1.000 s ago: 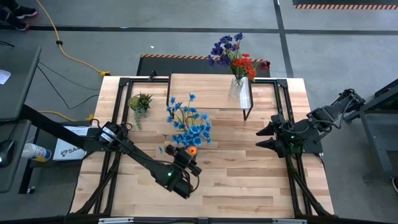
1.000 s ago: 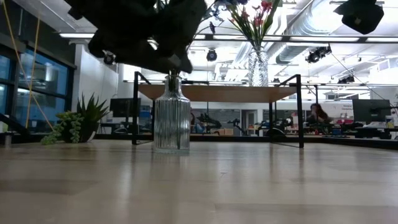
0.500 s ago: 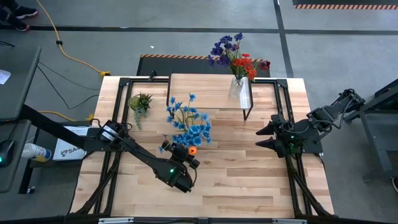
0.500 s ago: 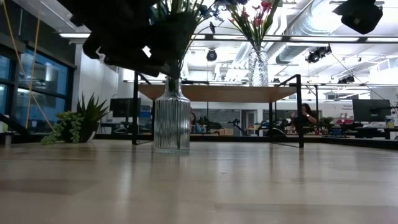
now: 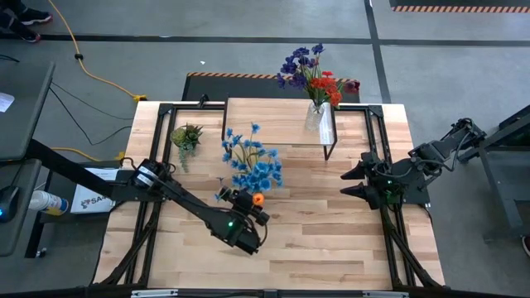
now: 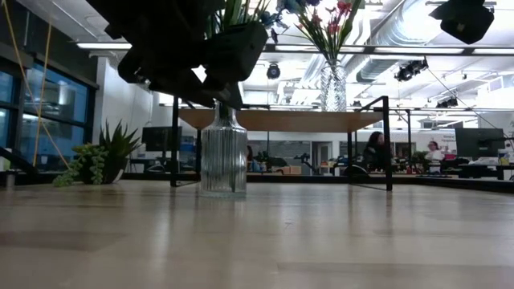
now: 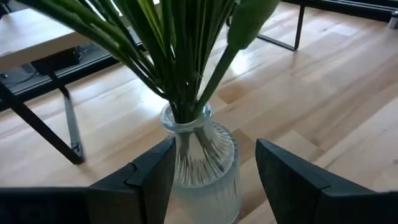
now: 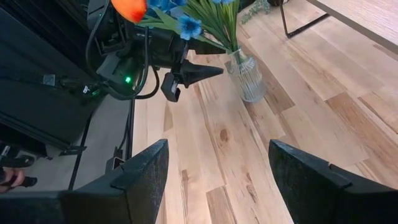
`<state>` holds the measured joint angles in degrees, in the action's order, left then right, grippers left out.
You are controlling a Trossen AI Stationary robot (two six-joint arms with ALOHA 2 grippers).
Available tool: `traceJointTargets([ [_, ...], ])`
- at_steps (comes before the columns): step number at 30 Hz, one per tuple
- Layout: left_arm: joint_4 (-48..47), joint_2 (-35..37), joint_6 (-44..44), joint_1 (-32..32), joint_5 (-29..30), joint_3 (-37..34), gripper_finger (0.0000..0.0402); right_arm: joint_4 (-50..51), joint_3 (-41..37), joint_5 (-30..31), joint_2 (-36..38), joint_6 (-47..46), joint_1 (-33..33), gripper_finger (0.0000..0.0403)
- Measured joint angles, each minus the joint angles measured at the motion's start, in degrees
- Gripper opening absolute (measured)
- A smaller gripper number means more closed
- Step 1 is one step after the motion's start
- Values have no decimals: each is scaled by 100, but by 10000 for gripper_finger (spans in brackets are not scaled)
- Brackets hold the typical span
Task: Pick and place flowers into a vace then onto a shelf
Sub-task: Put the transparent flower vase on the shelf
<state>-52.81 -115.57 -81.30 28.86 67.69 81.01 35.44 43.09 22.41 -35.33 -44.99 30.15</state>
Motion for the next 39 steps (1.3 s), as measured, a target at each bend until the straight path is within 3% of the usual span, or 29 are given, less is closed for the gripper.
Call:
traceJointTargets([
  [39,203,0,457,-37,65,-2,255,-15,0,134,0,0,0,266],
])
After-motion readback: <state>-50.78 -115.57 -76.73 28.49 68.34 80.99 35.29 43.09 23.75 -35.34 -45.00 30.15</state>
